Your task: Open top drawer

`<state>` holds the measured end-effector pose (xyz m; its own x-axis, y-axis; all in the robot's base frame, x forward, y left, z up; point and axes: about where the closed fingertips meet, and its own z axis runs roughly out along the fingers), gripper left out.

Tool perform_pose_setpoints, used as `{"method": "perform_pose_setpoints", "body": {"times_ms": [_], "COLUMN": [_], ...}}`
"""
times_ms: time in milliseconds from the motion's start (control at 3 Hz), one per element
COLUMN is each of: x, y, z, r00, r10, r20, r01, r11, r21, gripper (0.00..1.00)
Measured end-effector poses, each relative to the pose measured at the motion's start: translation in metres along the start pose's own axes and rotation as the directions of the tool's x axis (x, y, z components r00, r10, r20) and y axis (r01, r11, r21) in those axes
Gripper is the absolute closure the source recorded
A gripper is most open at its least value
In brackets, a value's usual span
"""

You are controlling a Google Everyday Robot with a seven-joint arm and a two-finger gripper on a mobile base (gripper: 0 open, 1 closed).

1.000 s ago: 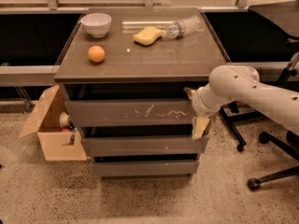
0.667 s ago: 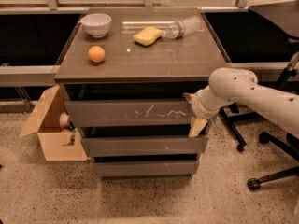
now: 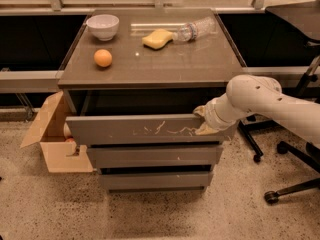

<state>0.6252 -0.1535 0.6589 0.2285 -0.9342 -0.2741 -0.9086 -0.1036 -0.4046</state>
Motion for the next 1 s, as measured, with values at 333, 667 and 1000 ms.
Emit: {"method": "perform_pose_setpoints", "body": {"times_ms": [333, 667, 1000], "x": [-0.0182, -0.0228, -0.0228], "y": [0.0082, 0.0101, 0.0101], "z": [-0.0233, -0.0286, -0.0286], "r00": [0.999, 0.998, 0.998], "r10": [-0.021, -0.025, -0.025], "r20": [0.044, 0.057, 0.057], "r01": [0.020, 0.024, 0.024], "r11": [0.9997, 0.9996, 0.9996], "r21": [0.011, 0.014, 0.014], "gripper": [0.88, 0.95, 0.73]}}
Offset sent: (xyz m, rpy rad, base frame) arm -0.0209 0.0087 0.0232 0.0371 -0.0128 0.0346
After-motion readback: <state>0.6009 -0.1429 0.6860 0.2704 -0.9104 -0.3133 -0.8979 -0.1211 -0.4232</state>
